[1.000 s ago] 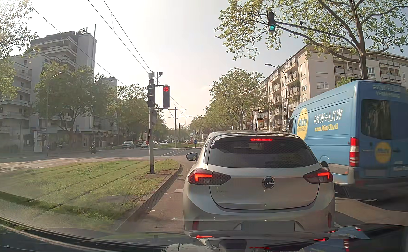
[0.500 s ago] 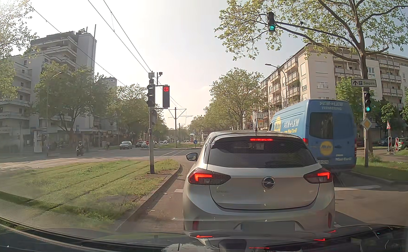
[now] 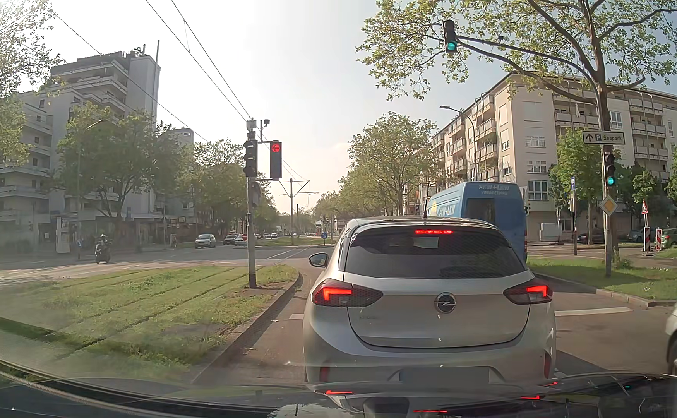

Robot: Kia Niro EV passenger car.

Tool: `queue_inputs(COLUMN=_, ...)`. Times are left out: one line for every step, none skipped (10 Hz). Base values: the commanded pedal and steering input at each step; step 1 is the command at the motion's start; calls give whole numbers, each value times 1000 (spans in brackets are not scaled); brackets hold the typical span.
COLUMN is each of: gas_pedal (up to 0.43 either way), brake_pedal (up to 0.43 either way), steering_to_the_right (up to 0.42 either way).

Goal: Follow the waypoints while adhering to traffic rules and regulations

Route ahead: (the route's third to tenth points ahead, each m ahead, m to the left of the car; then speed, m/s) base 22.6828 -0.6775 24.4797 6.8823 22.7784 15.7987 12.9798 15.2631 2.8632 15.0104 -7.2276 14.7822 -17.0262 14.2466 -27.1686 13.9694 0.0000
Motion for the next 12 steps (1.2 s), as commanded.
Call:
queue_inputs(gas_pedal=0, brake_pedal=238, steering_to_the_right=2)
queue_inputs(gas_pedal=0, brake_pedal=238, steering_to_the_right=2)
queue_inputs(gas_pedal=0, brake_pedal=238, steering_to_the_right=2)
queue_inputs(gas_pedal=0, brake_pedal=238, steering_to_the_right=2)
queue_inputs(gas_pedal=0, brake_pedal=238, steering_to_the_right=2)
queue_inputs(gas_pedal=0, brake_pedal=238, steering_to_the_right=2)
queue_inputs(gas_pedal=0, brake_pedal=238, steering_to_the_right=2)
queue_inputs(gas_pedal=0, brake_pedal=238, steering_to_the_right=2)
queue_inputs(gas_pedal=0, brake_pedal=238, steering_to_the_right=2)
queue_inputs(gas_pedal=0, brake_pedal=238, steering_to_the_right=2)
queue_inputs(gas_pedal=0, brake_pedal=238, steering_to_the_right=2)
queue_inputs(gas_pedal=0, brake_pedal=238, steering_to_the_right=2)
